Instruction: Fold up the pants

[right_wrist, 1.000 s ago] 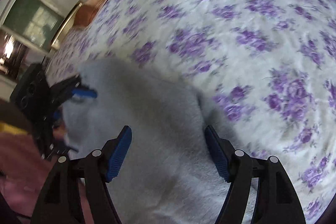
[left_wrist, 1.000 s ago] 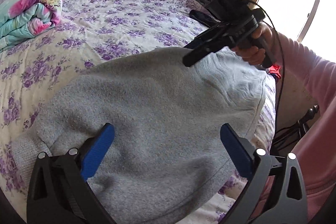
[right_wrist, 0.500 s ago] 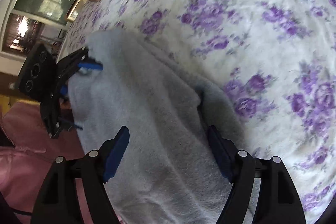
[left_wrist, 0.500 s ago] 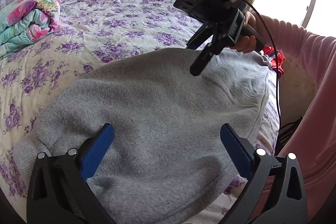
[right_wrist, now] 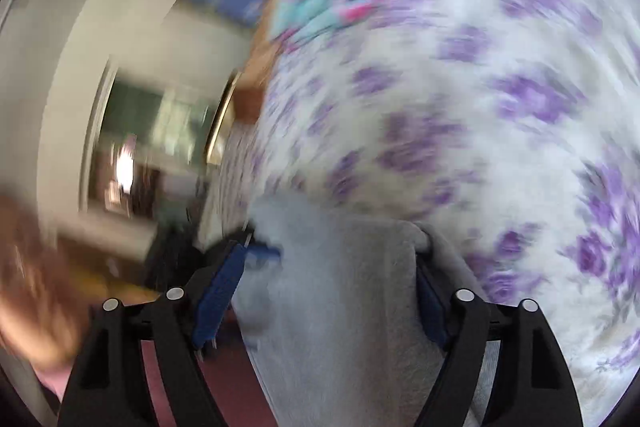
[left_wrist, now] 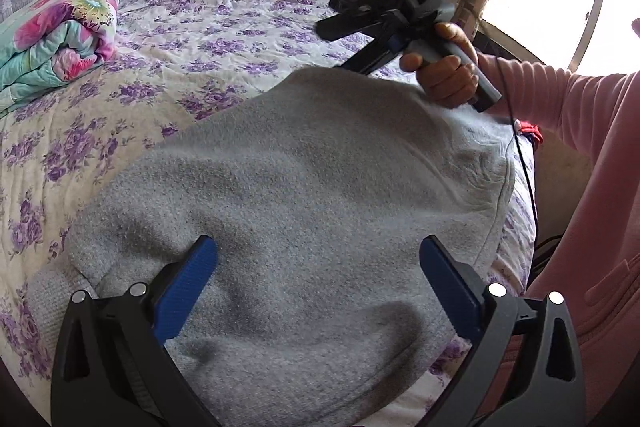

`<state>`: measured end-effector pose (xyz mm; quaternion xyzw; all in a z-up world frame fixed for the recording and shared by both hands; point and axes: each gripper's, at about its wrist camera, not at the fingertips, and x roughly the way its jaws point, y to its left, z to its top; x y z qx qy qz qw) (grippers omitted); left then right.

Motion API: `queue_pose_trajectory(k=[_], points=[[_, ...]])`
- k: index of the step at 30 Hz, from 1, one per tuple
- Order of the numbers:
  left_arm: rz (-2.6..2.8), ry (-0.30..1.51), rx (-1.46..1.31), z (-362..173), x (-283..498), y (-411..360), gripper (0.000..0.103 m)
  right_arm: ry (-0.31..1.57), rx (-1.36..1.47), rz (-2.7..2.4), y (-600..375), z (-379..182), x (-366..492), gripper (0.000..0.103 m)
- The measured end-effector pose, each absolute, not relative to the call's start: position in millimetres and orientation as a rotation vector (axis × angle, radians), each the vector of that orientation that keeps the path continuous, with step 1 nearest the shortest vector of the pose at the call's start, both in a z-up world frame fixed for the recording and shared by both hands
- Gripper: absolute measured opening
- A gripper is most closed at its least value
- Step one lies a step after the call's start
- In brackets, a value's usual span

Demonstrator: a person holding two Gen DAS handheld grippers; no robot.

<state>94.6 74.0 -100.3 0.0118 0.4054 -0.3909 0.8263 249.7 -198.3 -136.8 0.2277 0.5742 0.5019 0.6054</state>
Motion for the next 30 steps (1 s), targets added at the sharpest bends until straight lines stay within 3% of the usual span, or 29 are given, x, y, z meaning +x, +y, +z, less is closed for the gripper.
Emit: queue_pose_trajectory(k=[2,4,5,7,20,21,22,24,27,30], points=[[-0.828,0.862,0.007,-99.4,97.8,76.1,0.099,1.355,0.535,1.107,-200.3,-151.0,255.4,0.062],[-0.829,0.863,-0.009,-98.8,99.9,77.5,0.099,1.367,0.520,1.067,-202.6,-158.9,261.0,0.037],[-0.827,0.864,-0.014,-98.6,101.0,78.0,0.099,1.368,0.526,1.055,-206.2,-161.6,264.4,0.031],[-0.822,0.865,-0.019,-98.0,103.1,77.0,0.099,1.370,0.487,1.028,-208.5,-167.4,268.2,0.008],[-0.742,0.844,0.148,-103.8,93.8,58.0,0.099,1.265,0.050,0.941,-188.3,-142.6,248.1,0.008],[-0.742,0.845,0.143,-103.5,93.6,58.5,0.099,1.240,0.020,0.913,-191.1,-126.8,239.6,0.014],[-0.741,0.847,0.135,-103.1,93.8,59.6,0.099,1.188,-0.028,0.852,-191.4,-112.6,230.8,0.038],[-0.744,0.852,0.115,-102.1,93.9,61.4,0.099,1.013,-0.082,0.749,-202.0,-75.7,209.0,0.063],[-0.738,0.859,0.112,-102.0,95.0,61.3,0.099,0.918,-0.048,0.746,-223.3,-39.2,177.0,0.063],[-0.730,0.858,0.121,-102.5,94.4,60.4,0.099,0.964,-0.031,0.826,-222.0,-46.7,146.3,0.062]])
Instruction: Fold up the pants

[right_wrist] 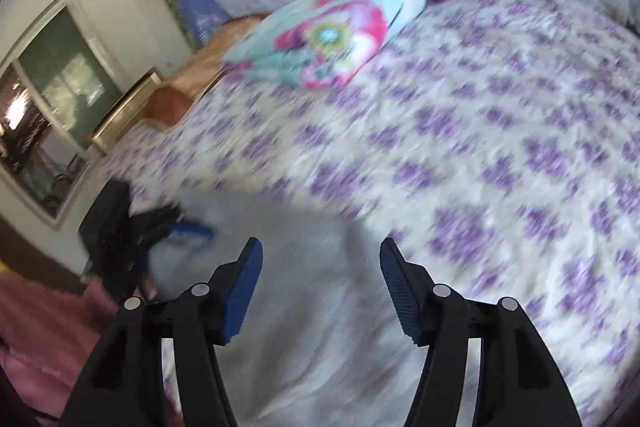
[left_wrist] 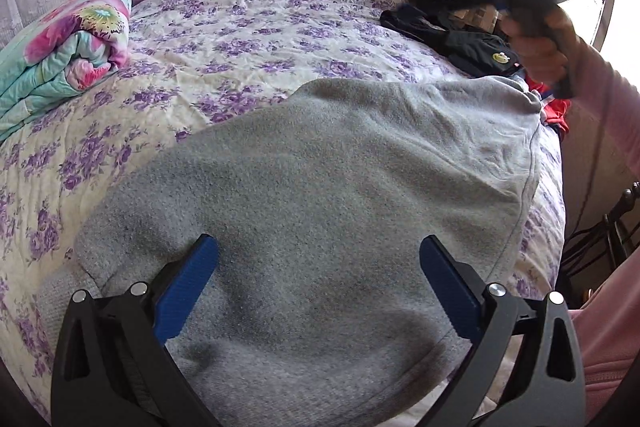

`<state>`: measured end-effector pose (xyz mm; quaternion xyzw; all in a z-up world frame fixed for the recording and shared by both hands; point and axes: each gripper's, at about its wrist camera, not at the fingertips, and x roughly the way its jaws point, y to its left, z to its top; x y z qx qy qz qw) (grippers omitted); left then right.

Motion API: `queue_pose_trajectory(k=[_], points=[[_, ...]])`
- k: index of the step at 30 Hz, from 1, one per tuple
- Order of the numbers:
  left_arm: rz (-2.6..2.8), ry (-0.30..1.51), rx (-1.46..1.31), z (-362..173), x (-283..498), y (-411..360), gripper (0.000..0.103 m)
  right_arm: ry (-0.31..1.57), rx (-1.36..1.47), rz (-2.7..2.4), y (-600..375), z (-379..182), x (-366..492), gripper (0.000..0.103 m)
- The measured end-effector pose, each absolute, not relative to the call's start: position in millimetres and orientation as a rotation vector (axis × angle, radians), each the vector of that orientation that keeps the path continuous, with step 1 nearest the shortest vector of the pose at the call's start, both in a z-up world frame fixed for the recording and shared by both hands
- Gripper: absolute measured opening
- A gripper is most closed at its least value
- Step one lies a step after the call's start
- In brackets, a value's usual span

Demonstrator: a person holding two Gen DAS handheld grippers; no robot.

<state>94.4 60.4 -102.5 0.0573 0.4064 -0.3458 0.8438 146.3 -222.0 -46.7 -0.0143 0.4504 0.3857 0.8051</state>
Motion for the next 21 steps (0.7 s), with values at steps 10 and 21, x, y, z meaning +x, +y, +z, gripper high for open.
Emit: queue_pose_trajectory(k=[10,21], points=[[-0.704,0.845,0.167,-105.8,88.5,56.6,0.099,1.057,0.102,0.391,-313.7,-145.8,202.7,0.026],[-0.683,0.803,-0.003,-46.9,54.4,51.2,0.099,0.691,0.161,0.537,-248.2,-85.3,20.3,0.060]])
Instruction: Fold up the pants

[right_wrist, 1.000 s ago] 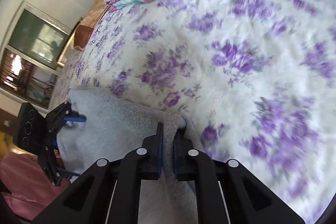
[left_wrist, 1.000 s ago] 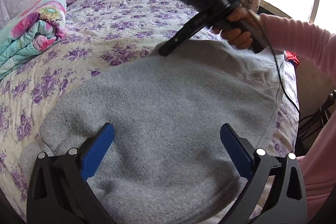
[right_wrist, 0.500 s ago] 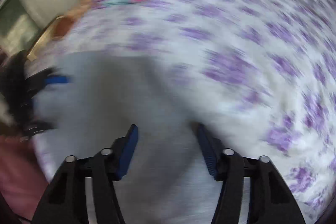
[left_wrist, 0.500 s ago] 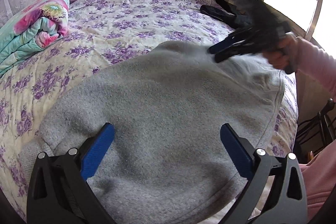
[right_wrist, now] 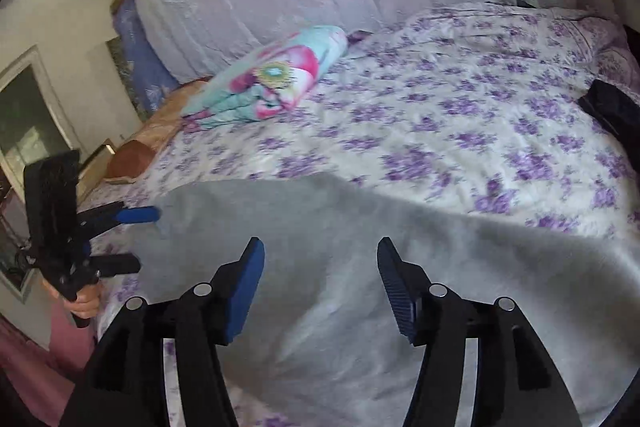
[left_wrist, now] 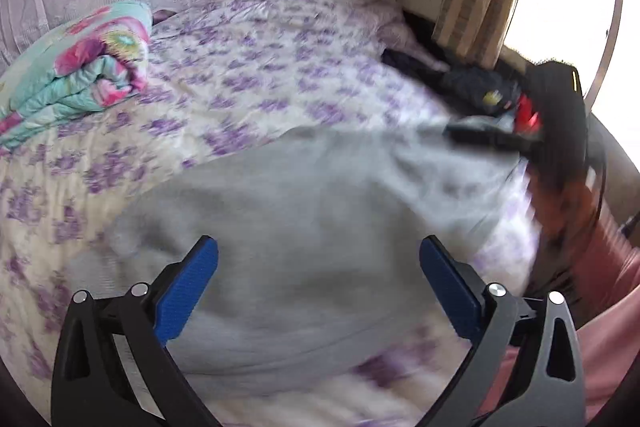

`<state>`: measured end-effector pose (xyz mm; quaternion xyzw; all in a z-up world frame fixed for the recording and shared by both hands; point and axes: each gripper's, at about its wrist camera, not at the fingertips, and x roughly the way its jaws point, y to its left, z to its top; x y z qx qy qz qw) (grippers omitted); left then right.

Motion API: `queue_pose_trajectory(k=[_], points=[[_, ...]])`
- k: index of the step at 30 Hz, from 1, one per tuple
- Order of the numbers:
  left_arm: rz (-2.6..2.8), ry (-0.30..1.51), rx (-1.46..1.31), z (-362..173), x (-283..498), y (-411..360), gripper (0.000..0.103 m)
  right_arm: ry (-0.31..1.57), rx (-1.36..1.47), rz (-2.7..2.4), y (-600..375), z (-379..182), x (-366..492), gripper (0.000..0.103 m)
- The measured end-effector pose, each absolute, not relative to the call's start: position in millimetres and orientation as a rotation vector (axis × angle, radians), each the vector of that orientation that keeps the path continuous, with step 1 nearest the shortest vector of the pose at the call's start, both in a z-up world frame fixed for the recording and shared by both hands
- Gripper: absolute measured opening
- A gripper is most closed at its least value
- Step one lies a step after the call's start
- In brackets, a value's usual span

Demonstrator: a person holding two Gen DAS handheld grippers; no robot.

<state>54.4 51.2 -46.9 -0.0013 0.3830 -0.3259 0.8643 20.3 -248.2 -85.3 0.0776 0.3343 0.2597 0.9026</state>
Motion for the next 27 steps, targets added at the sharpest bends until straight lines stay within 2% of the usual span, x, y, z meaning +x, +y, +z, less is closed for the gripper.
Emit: queue_pose_trajectory(k=[3,5,6,7,9,10,11,13,14,15,16,17,18,19,22,26,27], points=[[-0.809,0.813,-0.080,-51.2,43.6,11.2,0.099,0.713,0.214,0.552,-232.8,-118.0,7.1,0.060],[-0.835,0.859,-0.065,-72.6,43.3,-18.1,0.099,0.761,0.227,0.469,-244.3,-143.1,7.0,0.058],[-0.818,0.899,-0.045,-87.1,46.1,-28.7,0.099,0.759,0.227,0.445,-255.2,-150.7,5.0,0.046],[-0.751,0.971,-0.015,-107.8,54.7,-36.9,0.099,0.752,0.255,0.450,-272.7,-154.9,5.9,0.027],[-0.680,1.046,-0.024,-132.8,65.9,-33.6,0.093,0.760,0.306,0.356,-313.1,-156.1,8.7,0.007],[-0.691,1.033,-0.059,-132.9,67.0,-27.9,0.091,0.740,0.317,0.255,-340.7,-156.7,7.2,0.000],[-0.701,1.038,-0.098,-129.7,68.2,-21.9,0.090,0.733,0.346,0.182,-367.3,-160.0,7.0,0.000],[-0.688,1.054,-0.155,-129.6,72.4,-12.1,0.080,0.741,0.545,0.171,-415.8,-167.4,6.3,0.000],[-0.678,1.065,-0.163,-128.7,73.3,-10.8,0.079,0.749,0.566,0.149,-422.4,-164.0,4.9,0.000],[-0.664,1.074,-0.157,-124.7,71.9,-12.0,0.079,0.747,0.499,0.099,-416.3,-152.1,3.1,0.009],[-0.649,1.063,-0.139,-117.3,69.4,-15.6,0.082,0.714,0.411,0.066,-402.0,-137.3,1.1,0.034],[-0.642,1.027,-0.110,-104.8,66.1,-20.0,0.085,0.665,0.353,0.086,-385.5,-124.7,0.4,0.052],[-0.645,0.982,-0.081,-94.4,63.9,-27.4,0.090,0.622,0.309,0.140,-367.2,-114.2,2.7,0.061],[-0.648,0.931,-0.049,-82.8,64.8,-37.9,0.094,0.597,0.254,0.200,-344.3,-104.8,10.1,0.060],[-0.629,0.878,-0.007,-69.5,81.3,-67.8,0.096,0.624,0.093,0.247,-288.7,-100.0,54.0,0.059],[-0.489,1.034,0.053,-112.3,127.3,-89.8,0.095,0.781,-0.078,0.186,-279.3,-126.0,103.0,0.057],[-0.445,1.080,0.060,-127.5,134.9,-84.9,0.095,0.807,-0.106,0.143,-291.9,-132.9,103.3,0.053]])
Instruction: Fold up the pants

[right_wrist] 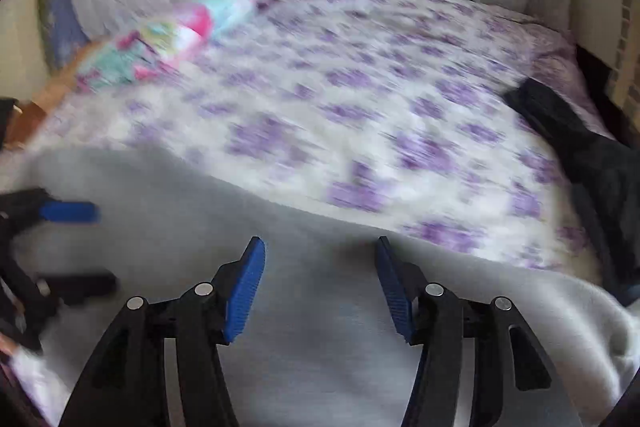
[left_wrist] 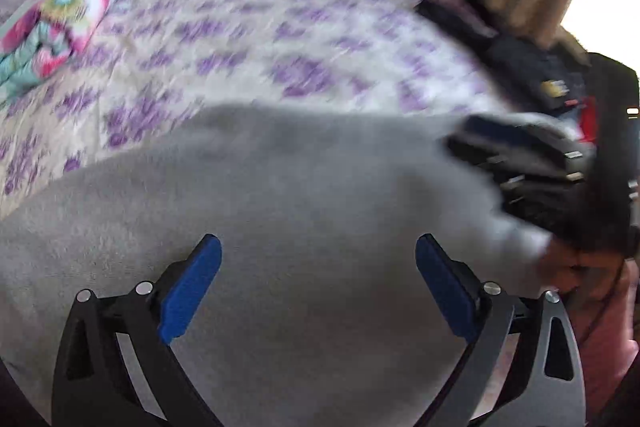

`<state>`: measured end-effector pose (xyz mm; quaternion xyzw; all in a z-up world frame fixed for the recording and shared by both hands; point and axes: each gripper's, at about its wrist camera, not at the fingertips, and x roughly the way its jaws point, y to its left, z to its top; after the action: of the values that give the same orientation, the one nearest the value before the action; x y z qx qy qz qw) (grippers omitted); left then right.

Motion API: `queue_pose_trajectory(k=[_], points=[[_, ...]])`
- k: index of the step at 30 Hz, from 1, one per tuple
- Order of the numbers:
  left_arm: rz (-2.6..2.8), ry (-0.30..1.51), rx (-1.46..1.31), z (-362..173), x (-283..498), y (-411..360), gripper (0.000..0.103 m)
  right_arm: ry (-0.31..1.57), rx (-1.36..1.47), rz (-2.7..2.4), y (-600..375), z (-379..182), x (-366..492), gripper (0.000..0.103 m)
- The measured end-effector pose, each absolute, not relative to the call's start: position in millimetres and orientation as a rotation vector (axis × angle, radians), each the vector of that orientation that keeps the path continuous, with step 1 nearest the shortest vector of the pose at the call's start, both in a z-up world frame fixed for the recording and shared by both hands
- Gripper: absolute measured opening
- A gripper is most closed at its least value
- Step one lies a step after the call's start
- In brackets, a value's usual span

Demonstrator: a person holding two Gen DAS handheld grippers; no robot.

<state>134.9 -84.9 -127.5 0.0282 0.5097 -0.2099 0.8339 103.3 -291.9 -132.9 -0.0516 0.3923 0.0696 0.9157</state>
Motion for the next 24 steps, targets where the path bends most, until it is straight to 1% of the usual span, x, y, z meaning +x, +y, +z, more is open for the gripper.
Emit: queue_pose_trajectory(k=[1,3,4,6,8,9,11,12,13,15,17,18,19,20,21,24], points=[[-0.443,1.108,0.038,-135.8,140.5,-81.0,0.095,0.831,-0.104,0.127,-312.4,-139.1,102.9,0.049],[-0.458,1.099,0.014,-135.7,136.4,-71.4,0.095,0.832,-0.103,0.059,-359.7,-145.0,96.7,0.048],[-0.452,1.100,0.017,-134.1,135.8,-71.0,0.095,0.827,-0.122,-0.006,-384.6,-148.6,93.1,0.032],[-0.451,1.096,0.019,-135.8,135.7,-70.4,0.095,0.845,-0.041,0.002,-427.3,-152.1,89.9,0.000],[-0.444,1.081,0.038,-137.5,134.3,-73.5,0.096,0.852,0.046,0.015,-449.0,-147.5,81.1,0.000],[-0.438,1.076,0.054,-137.7,133.1,-75.1,0.096,0.845,0.039,-0.011,-449.1,-143.5,76.4,0.000],[-0.426,1.071,0.078,-138.4,131.1,-77.2,0.097,0.778,0.035,-0.054,-440.6,-124.9,53.7,0.013],[-0.423,1.071,0.086,-137.9,130.5,-77.9,0.097,0.720,0.056,-0.017,-435.3,-115.6,38.3,0.039],[-0.417,1.077,0.089,-136.1,129.6,-77.6,0.097,0.675,0.065,0.012,-431.1,-109.8,30.7,0.054],[-0.408,1.089,0.071,-129.5,128.1,-72.3,0.097,0.653,0.041,0.040,-417.2,-113.5,9.5,0.054],[-0.406,1.054,0.049,-120.1,118.0,-59.5,0.097,0.700,-0.007,0.006,-408.9,-139.8,-1.9,0.054],[-0.384,1.044,0.062,-120.4,115.0,-53.8,0.099,0.731,-0.044,-0.043,-409.4,-157.3,-2.8,0.054],[-0.334,1.048,0.096,-125.9,113.1,-47.8,0.099,0.733,-0.058,-0.043,-412.2,-175.0,-5.4,0.055],[-0.313,1.067,0.130,-138.3,113.4,-40.9,0.099,0.686,-0.050,-0.038,-413.2,-178.0,-12.5,0.054],[-0.335,1.065,0.122,-141.5,112.0,-37.3,0.099,0.695,-0.062,-0.067,-409.0,-173.7,-14.5,0.054],[-0.307,1.048,0.162,-126.2,96.1,-28.6,0.099,0.672,-0.133,-0.196,-382.3,-153.4,-27.8,0.055]])
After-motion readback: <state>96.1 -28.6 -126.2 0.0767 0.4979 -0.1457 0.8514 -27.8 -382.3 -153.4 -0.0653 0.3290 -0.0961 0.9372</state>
